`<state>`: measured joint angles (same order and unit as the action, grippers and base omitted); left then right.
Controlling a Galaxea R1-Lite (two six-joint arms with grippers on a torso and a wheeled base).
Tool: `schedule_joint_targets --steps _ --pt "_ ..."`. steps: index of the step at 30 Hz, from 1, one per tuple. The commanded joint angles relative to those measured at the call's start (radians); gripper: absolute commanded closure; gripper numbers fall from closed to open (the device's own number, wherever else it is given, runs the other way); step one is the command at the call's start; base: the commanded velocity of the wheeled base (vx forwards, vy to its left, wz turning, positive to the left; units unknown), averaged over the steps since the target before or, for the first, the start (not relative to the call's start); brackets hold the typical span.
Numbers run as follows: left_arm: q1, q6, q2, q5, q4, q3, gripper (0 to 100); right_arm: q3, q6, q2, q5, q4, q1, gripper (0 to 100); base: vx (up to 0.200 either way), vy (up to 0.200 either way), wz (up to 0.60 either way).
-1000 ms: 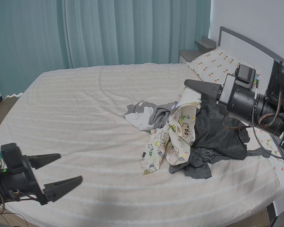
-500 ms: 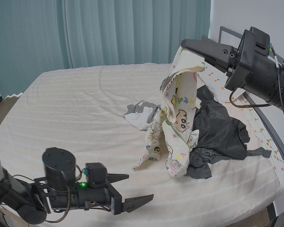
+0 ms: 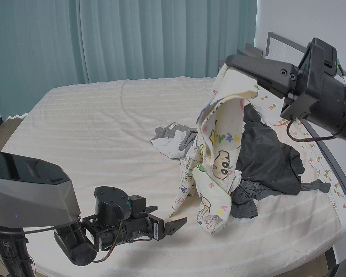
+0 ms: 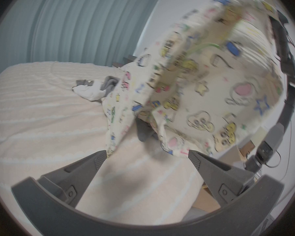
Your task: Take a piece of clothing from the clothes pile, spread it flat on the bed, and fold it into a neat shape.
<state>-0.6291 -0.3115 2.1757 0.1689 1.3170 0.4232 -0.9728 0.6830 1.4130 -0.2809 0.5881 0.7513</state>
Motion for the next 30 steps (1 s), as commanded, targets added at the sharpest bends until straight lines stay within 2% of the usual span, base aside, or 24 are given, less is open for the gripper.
schedule_joint_targets --steps 1,5,12,17,21,24,30 --pt "0.023 -0.003 0.104 0.003 0.01 0.057 0 0.028 0.015 -0.014 -0.009 0.001 -0.021 100 0.0 0.0 0.0" --pt "0.019 -0.001 0.168 0.006 0.05 0.088 0 0.054 0.038 -0.017 -0.037 0.002 -0.026 100 0.0 0.0 0.0" --pt "0.014 0.0 0.237 0.014 0.053 0.14 0 0.069 0.081 -0.014 -0.043 0.001 -0.041 100 0.0 0.0 0.0" --pt "0.014 0.0 0.243 0.07 0.053 0.149 0 0.068 0.093 -0.006 -0.052 0.004 -0.063 100 0.0 0.0 0.0" --pt "0.012 0.002 0.266 0.077 0.051 0.174 0 0.052 0.098 -0.006 -0.067 0.006 -0.069 100 0.0 0.0 0.0" --pt "0.014 0.012 0.332 0.07 0.064 0.252 0 0.025 0.139 -0.006 -0.072 0.002 -0.064 100 0.0 0.0 0.0" --pt "0.017 0.012 0.368 0.067 0.07 0.307 0 -0.001 0.191 -0.006 -0.072 0.002 -0.063 100 0.0 0.0 0.0"
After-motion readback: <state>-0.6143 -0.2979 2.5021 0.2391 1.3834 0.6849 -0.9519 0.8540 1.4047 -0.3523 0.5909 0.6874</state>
